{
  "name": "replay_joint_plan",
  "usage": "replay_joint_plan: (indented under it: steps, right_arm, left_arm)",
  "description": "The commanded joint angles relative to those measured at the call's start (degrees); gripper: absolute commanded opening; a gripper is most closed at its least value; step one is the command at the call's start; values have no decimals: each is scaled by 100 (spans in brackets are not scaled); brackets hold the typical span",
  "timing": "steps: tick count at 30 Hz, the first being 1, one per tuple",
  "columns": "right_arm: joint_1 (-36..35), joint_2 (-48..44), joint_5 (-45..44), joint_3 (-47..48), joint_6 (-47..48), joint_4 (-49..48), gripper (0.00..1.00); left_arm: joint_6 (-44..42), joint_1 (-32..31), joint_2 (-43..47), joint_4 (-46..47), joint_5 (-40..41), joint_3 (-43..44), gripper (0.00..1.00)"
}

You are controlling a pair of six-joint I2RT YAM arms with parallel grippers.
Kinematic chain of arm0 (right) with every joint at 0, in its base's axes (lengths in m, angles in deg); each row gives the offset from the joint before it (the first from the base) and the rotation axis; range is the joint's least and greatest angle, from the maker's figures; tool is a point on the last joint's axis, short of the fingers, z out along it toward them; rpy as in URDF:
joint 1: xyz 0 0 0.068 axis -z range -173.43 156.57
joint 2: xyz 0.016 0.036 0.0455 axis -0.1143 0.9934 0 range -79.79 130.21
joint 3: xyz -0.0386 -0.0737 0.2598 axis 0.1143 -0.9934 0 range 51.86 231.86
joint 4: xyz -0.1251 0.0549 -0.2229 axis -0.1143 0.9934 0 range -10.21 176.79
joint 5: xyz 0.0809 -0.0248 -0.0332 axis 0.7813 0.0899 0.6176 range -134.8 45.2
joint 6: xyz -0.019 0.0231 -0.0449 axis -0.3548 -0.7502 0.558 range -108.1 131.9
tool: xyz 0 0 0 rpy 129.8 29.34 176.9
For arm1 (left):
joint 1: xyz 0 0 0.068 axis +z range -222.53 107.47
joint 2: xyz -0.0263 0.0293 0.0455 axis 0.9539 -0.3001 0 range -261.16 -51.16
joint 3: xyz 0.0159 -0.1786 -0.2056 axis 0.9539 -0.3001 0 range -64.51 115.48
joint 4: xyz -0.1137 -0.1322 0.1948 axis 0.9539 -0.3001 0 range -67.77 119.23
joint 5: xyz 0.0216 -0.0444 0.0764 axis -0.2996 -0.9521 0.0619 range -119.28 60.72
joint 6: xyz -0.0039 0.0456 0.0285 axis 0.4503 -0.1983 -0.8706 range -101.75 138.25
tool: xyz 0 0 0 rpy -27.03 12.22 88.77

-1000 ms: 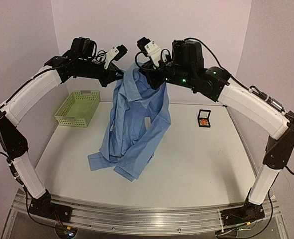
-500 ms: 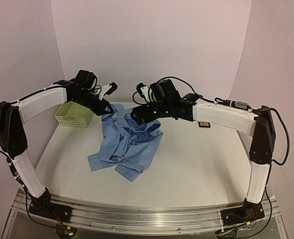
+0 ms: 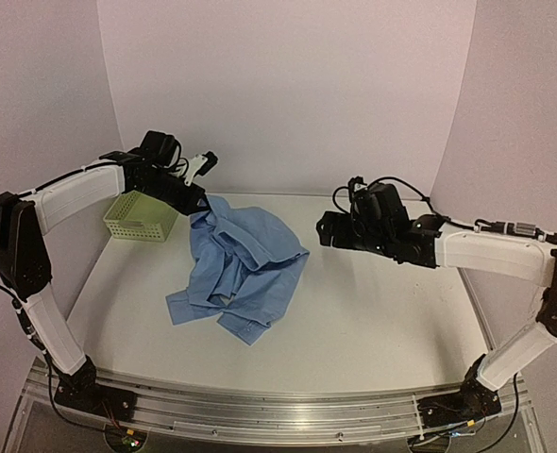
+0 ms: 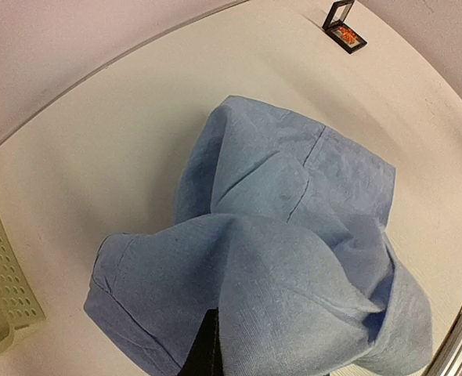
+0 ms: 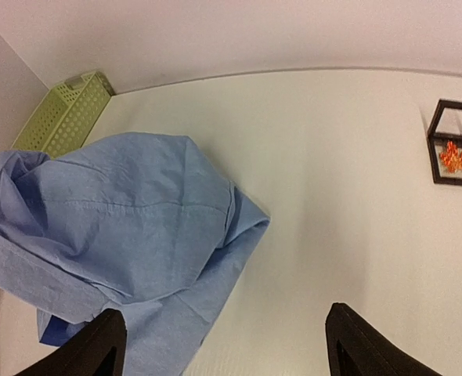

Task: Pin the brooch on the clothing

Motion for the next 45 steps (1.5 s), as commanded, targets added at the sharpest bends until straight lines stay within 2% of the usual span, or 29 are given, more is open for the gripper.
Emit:
replay_joint_plan:
  steps: [1,4,6,13,24,26,33,36,43,45]
  right_arm:
    - [-110,418,42,-503,-804,-1006,82]
    - [-115,755,376,-965,-986,-2267,66]
    - [-199,1073,624,-963,-909,-2672,63]
    - [-253,2149,537,-137,-312,-2683,62]
    - [14,3205,416,1203,-267,-2681,69]
    - [95,3321,243,1378,-322,-2666,67]
    - [285,3919,-19,2050,-385,-2392,44]
    - [359,4017,-92,2212,-315,-2391,27]
    - [657,3973,-147,2561,117,-2391,1]
    - [740,3836,-190,2540,254,-2391,0]
  left_arm:
    - [35,32,287,342,-26,113,0]
    - [63,32,278,373,-72,166,0]
    - [61,32,291,403,-80,199,0]
    - [17,32,296,518,-110,276,0]
    - [-4,32,328,535,-278,401,0]
    - [-13,32,344,550,-289,397,0]
    - [11,31,395,620,-376,419,0]
    - [-12,32,430,658,-400,414,0]
    - [-76,43,521,811,-512,375,0]
    - [-46,88,511,826,-503,456,0]
